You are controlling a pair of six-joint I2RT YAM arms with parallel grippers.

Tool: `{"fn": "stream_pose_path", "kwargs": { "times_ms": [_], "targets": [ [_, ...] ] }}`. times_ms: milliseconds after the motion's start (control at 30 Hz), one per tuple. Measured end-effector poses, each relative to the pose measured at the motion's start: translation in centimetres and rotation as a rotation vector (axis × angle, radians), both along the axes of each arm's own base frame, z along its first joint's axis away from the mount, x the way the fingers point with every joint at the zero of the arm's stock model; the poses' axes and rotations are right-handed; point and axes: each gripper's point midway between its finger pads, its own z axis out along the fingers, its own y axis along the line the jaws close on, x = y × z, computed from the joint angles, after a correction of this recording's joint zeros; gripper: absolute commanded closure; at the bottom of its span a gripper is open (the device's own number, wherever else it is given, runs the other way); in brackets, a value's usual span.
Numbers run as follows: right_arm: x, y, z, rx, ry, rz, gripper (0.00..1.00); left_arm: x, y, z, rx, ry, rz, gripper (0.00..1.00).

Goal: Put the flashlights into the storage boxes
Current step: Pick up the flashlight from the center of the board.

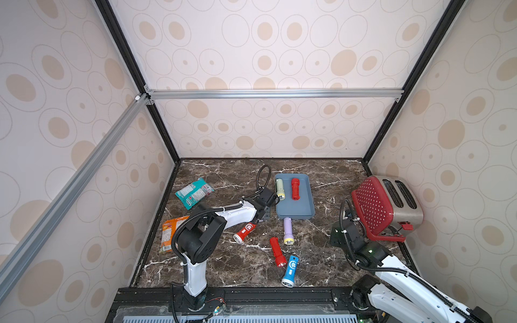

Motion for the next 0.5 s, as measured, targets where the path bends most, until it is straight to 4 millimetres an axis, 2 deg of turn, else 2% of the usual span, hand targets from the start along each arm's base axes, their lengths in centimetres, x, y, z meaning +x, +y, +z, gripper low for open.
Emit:
{"fn": "stream_pose_path", "kwargs": {
  "times_ms": [33,67,167,267,433,500],
  "targets": [
    [0.0,0.0,0.0,0.0,0.0,0.0,0.45,0.0,0.0,0.0,0.003,0.0,-0.003,0.55],
    [0.0,0.0,0.0,0.0,0.001,0.001,0.45,0.0,0.0,0.0,0.007,0.001,-0.006,0.51],
    [0.0,0.0,-0.3,-0.006,0.01,0.002,0.45,-0.2,0.2,-0.7,0.021,0.016,-0.005,0.52],
    [-0.1,0.0,-0.9,-0.021,0.036,0.004,0.45,-0.3,0.3,-1.9,0.036,0.037,-0.004,0.64],
    [-0.1,0.0,-1.1,-0.027,0.046,0.004,0.45,-0.3,0.1,-1.9,0.033,0.035,-0.009,0.89],
    [-0.1,0.0,-0.9,-0.022,0.038,0.004,0.45,-0.3,0.2,-1.5,0.053,0.044,-0.015,0.91]
  ]
}}
